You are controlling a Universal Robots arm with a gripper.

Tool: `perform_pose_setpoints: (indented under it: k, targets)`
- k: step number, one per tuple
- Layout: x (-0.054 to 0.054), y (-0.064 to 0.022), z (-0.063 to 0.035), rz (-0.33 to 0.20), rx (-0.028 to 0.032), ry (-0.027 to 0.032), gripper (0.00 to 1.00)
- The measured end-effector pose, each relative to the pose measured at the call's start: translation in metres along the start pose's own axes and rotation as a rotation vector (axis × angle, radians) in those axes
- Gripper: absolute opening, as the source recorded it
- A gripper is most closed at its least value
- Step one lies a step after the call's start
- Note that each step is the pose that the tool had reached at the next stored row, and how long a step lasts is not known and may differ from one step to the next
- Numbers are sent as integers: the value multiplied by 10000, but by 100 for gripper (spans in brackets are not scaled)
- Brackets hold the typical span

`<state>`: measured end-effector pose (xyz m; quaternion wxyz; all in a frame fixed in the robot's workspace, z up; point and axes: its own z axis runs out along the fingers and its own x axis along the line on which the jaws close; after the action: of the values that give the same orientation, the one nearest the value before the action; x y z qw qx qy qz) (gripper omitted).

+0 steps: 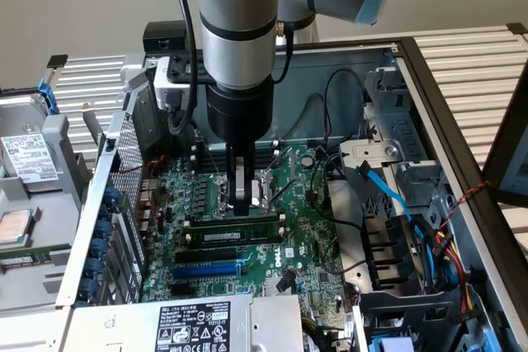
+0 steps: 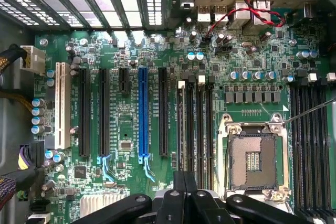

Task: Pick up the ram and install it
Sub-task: 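Press down the ram until it locks into place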

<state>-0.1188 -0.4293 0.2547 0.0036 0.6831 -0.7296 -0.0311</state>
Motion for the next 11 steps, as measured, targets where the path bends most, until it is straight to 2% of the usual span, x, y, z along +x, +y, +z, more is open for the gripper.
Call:
perform_pose_setpoints:
  k: [5, 11]
  targets:
    - [0, -2, 0, 44, 2, -2, 12]
    - [0, -4, 6, 1044, 39, -53, 12]
